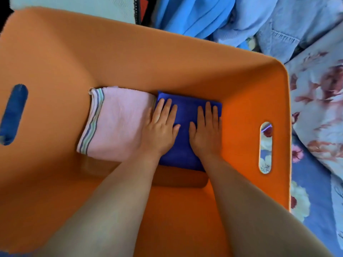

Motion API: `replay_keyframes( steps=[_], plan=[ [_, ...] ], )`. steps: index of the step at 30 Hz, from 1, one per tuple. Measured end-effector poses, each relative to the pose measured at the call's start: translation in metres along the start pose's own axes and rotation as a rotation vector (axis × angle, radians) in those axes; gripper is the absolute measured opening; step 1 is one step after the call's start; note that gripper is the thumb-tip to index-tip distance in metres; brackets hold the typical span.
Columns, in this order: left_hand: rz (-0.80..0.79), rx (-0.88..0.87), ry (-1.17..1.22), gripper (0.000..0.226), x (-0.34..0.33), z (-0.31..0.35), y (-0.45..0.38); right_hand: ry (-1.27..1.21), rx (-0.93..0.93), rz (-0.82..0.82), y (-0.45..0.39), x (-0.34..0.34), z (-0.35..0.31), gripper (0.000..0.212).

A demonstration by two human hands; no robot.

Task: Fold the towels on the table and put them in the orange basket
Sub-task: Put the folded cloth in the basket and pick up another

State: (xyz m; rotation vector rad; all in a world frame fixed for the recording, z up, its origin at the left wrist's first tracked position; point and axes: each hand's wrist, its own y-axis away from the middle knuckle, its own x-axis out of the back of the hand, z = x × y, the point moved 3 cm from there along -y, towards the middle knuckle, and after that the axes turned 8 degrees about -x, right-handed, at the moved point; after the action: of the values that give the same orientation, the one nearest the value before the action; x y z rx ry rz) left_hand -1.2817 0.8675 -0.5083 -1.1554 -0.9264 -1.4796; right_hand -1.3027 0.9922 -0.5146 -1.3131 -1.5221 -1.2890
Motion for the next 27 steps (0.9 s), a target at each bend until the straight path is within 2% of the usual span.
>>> replay_keyframes(
  steps=[6, 15, 21, 27],
  plan=[
    [-0.086, 0.059, 0.036, 0.057, -0.024, -0.006, -0.003, 0.005, 0.013, -0.008, -0.007, -0.014, 0.006, 0.054],
    [-0.426, 0.142, 0.019, 0.057, 0.004, 0.0, -0.019, 0.125, -0.01, -0.308, -0.012, 0.009, 0.002, 0.055],
    [-0.41, 0.11, -0.231, 0.03, 0.073, 0.024, -0.011, 0.059, -0.034, -0.31, 0.03, 0.045, -0.014, 0.061],
    [-0.328, 0.098, -0.301, 0.033, 0.152, 0.049, 0.014, 0.007, 0.119, -0.182, 0.059, 0.135, -0.036, 0.046]
  ],
)
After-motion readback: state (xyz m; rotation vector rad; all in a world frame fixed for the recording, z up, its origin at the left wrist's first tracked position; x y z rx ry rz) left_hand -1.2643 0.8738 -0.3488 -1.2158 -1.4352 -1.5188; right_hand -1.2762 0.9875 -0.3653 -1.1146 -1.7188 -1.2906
